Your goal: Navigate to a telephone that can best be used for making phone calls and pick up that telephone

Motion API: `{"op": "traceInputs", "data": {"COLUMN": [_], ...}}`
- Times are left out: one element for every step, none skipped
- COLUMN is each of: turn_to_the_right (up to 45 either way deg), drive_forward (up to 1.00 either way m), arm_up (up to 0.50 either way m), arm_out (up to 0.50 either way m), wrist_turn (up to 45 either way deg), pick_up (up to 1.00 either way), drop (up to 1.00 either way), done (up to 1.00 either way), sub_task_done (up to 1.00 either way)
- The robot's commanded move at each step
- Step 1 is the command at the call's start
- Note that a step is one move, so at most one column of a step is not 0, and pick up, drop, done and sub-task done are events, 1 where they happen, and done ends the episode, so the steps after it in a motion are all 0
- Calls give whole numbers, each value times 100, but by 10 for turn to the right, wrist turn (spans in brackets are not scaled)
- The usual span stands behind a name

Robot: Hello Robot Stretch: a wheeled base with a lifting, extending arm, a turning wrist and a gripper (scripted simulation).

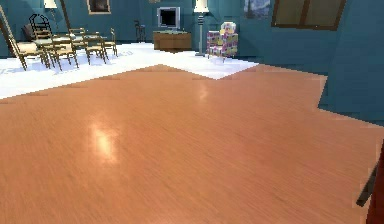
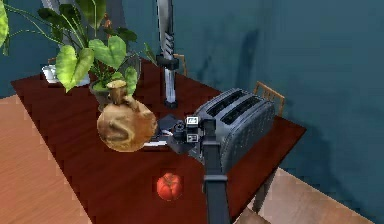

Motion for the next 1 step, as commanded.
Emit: {"op": "traceInputs", "data": {"turn_to_the_right": [0], "drive_forward": [0], "arm_up": [0], "arm_out": [0], "wrist_turn": [0], "pick_up": [0], "drop": [0], "done": [100], "sub_task_done": [0]}}
